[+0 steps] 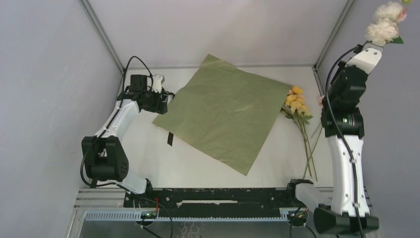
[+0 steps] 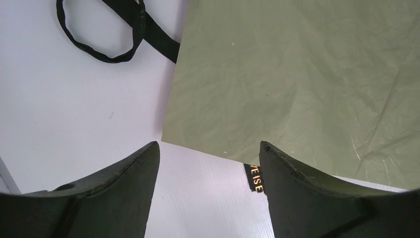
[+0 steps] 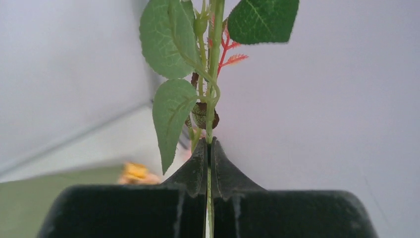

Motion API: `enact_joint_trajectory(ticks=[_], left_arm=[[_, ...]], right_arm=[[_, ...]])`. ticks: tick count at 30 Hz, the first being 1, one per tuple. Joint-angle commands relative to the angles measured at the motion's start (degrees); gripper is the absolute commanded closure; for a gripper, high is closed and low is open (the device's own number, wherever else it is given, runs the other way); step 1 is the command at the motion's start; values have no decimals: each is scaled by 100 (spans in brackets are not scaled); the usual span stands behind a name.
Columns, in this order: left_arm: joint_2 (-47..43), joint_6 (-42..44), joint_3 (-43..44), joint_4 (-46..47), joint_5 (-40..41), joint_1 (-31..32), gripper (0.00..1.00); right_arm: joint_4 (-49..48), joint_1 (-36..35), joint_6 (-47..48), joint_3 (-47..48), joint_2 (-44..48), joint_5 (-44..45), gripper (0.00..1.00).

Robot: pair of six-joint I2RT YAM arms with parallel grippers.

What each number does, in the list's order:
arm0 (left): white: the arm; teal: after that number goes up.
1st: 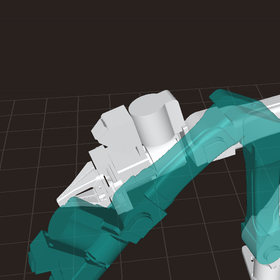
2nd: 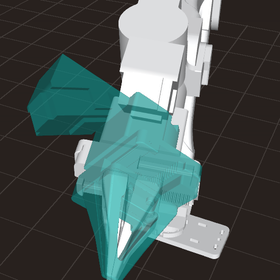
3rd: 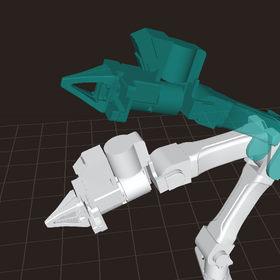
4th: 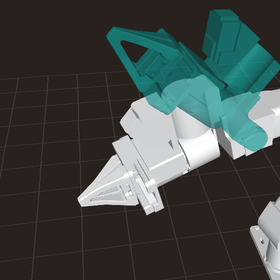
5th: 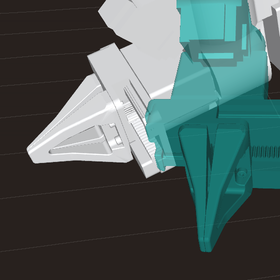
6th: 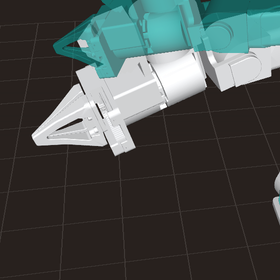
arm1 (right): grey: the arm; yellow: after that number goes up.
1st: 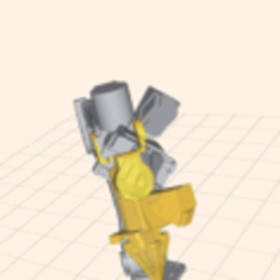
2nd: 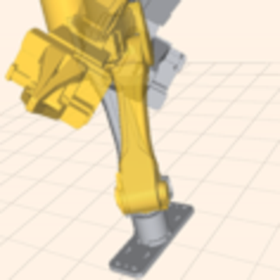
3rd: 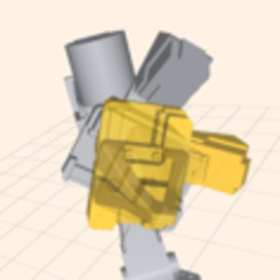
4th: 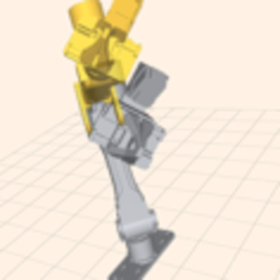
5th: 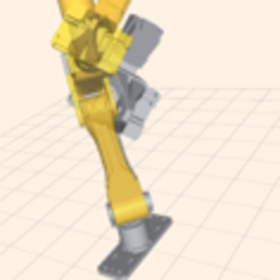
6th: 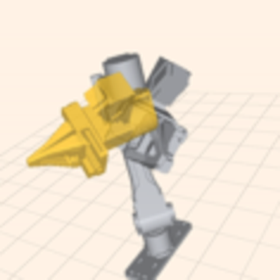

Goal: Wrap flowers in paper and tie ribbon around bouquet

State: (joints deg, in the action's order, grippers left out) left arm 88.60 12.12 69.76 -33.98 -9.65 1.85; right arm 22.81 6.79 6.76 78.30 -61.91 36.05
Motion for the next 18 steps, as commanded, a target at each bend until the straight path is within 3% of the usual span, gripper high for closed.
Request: enact_joint_trajectory(ticks=[1,3,8,13,18], left_arm=[[-370,132,-32,167,-239,-35,22],[-401,126,-40,160,-271,-35,22],[-495,132,-163,172,-370,-36,22],[-528,89,-243,191,-446,-35,22],[-571,98,-267,184,-512,-36,22]], right_arm=[[-770,-917,-197,81,659,-1036,100],[-245,-1332,-908,300,566,-2370,100],[527,-2465,-2550,399,-792,-3943,100],[430,-3329,-2805,1109,-2544,-3684,100],[1187,-3560,-2564,3008,-4575,-3119,100]])
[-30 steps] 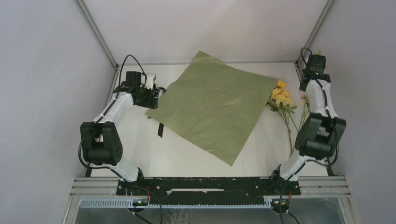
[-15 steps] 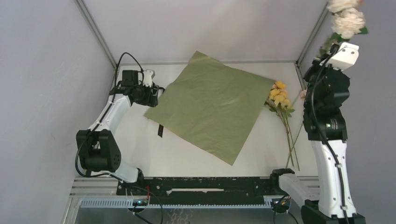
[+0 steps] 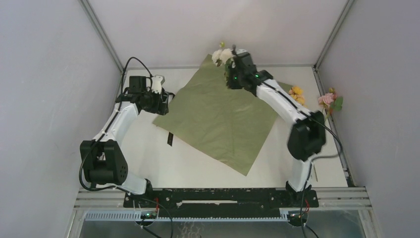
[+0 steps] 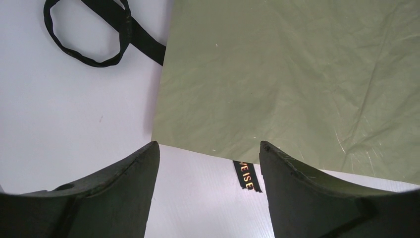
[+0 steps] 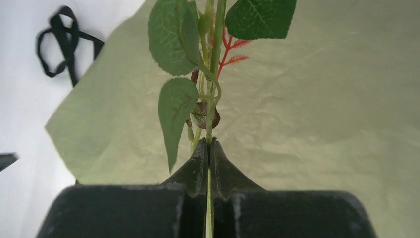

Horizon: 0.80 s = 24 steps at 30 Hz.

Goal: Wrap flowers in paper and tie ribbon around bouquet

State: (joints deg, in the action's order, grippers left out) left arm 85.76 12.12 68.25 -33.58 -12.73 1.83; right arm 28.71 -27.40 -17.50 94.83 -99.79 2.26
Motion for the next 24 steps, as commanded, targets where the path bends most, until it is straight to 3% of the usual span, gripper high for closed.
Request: enact_joint_trajectory(ticks=[1,5,6,9,11,13,15,18,24], left_arm=[[-288,98,-118,142,-215,-33,22],[-265,111,-114,146,-246,-37,22],[-262,107,-111,147,-246,-36,22],[-269,102,-114,148,-253,-33,22],[-288,111,-139,144,-275,-37,22],[-274,131,-154,149,-280,-33,22],[-238,133,-139,150,-257,-38,22],[-222,125,-120,146,-246,-34,22],[-248,118,-135,146,-322,-31,21]], right_arm=[[730,-157,-102,1727,-1150,259,100],[1008,-219,-85,2779,-2354,280,100],[1020,-223,-25,2966,-2572,339,92],[1308,-208,326,3651,-3086,625,46],[1739,-150,565,4030,-3138,908,34],[2028,0,749,3923,-2792,1209,29],[2044,216,818,3164,-2073,1425,28],[1775,719,745,1281,-704,1356,28],[1825,2392,166,-1582,1076,806,31]])
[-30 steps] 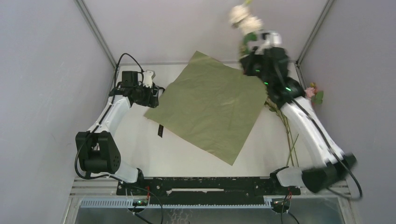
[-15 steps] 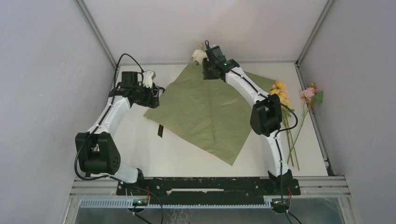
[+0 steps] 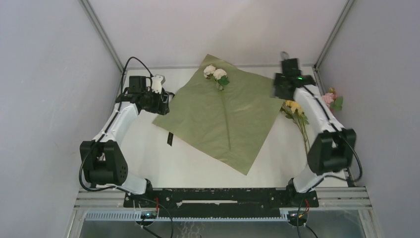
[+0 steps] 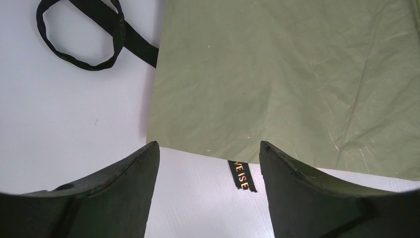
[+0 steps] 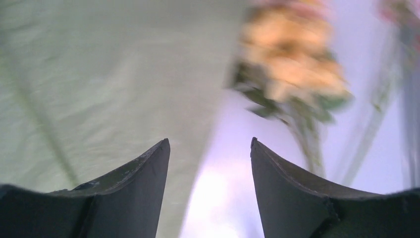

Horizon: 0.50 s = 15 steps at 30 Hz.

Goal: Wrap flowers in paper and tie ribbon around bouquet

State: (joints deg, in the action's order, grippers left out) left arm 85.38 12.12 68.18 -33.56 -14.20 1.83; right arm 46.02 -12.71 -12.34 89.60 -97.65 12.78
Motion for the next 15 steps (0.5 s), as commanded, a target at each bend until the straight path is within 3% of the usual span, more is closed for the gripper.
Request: enact_joint_trajectory(ticks=[1,4,8,13,15], left_arm=[[-205,108,-130,137,-206,-26,21],[-210,111,-134,130,-230,-25,21],[-232,126,-139,126,-241,-24,20],[-254,107,-130,108,-326,-24,20],[-240,115,-136,103,-337,-24,21]], right_arm=[[85,1170,-382,-1396,1016,-499,31],[77,1933,-316,-1785,1023,-1042,28],[46,2265,-159,-1844,616,-933,26],[-104,2546,-52,-1706,-30,-575,45],[-186,2554,9,-1648,-248,-367,48]])
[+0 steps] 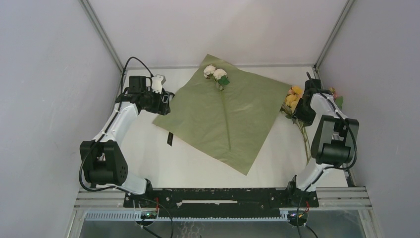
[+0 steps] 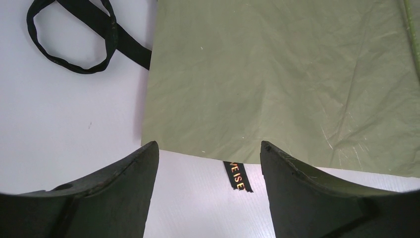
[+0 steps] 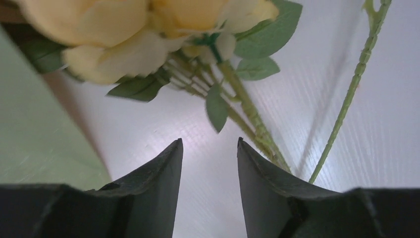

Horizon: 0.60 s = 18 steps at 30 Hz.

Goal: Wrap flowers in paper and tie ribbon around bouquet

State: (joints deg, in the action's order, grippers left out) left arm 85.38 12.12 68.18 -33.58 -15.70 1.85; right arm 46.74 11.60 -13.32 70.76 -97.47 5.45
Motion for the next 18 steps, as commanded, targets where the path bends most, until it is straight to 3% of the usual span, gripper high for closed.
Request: enact_joint_trajectory(ticks=[1,6,14,18], left_arm=[[-237,115,-138,100,-187,-26,20],[-206,96,-128,93,-179,-26,21],[-251,63,-105,82,-193,-28,21],[-259,63,-90,71,-235,-28,21]], right_arm=[[-279,124,155,271,-363,435,48],[-289,65,333,535,-825,969,51],[-506,15,573,575,-746,1100,100],[-435,-83,652,570,-44,1450,100]])
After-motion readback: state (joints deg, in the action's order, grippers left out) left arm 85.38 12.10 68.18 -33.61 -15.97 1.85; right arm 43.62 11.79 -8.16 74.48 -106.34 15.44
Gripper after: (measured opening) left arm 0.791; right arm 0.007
